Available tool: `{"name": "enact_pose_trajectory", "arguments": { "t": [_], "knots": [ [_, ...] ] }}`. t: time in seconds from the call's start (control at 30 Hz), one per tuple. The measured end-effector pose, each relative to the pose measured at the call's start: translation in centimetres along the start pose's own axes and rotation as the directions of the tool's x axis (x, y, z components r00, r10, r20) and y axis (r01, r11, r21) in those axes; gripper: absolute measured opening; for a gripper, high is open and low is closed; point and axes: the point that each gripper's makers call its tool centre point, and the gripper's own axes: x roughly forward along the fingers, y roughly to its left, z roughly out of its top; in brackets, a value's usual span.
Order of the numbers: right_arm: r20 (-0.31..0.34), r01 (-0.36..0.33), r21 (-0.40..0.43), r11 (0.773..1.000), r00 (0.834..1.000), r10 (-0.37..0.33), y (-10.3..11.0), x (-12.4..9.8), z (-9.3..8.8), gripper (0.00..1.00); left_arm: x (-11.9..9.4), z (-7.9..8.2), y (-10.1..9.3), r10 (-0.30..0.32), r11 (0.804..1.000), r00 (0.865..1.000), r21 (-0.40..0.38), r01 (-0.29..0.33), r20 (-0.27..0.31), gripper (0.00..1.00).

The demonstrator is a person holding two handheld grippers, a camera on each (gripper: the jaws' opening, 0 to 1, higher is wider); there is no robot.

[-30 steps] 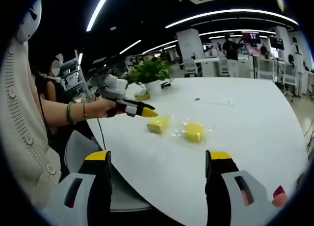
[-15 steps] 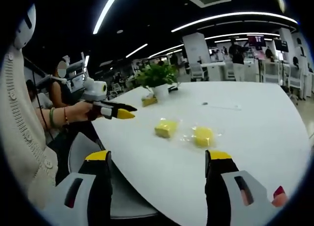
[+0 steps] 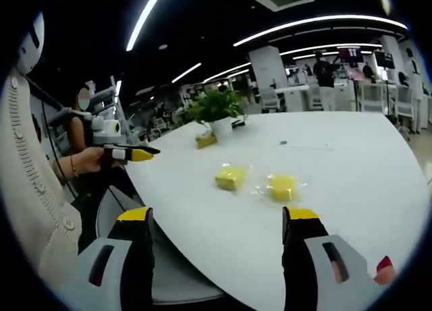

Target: Compare the silicone blocks by pressing each to a similar depth, holding the contact briefly, and releasing to observe deformation and rebound differences across the visible hardness samples.

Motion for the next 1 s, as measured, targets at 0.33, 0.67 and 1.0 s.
{"name": "enact_pose_trajectory", "arguments": {
  "t": [0.33, 0.67, 1.0],
  "knots": [
    [0.000, -0.005, -0.007, 1.000, 1.000, 0.005, 0.3, 0.1, 0.4, 0.72, -2.6, -0.2, 0.2, 0.005, 1.000, 0.998, -0.025, -0.004, 0.055, 0.66],
    [0.015, 0.004, 0.017, 1.000, 1.000, -0.005, 0.1, 0.2, 0.3, 0.72, -3.3, -0.4, 0.0, -0.015, 1.000, 0.998, -0.001, 0.016, 0.055, 0.67],
    [0.033, 0.044, 0.058, 0.997, 0.998, -0.046, -0.4, -0.2, -0.2, 0.71, -3.2, -0.7, -0.2, -0.017, 1.000, 0.999, 0.000, 0.017, 0.035, 0.66]
  ]
}}
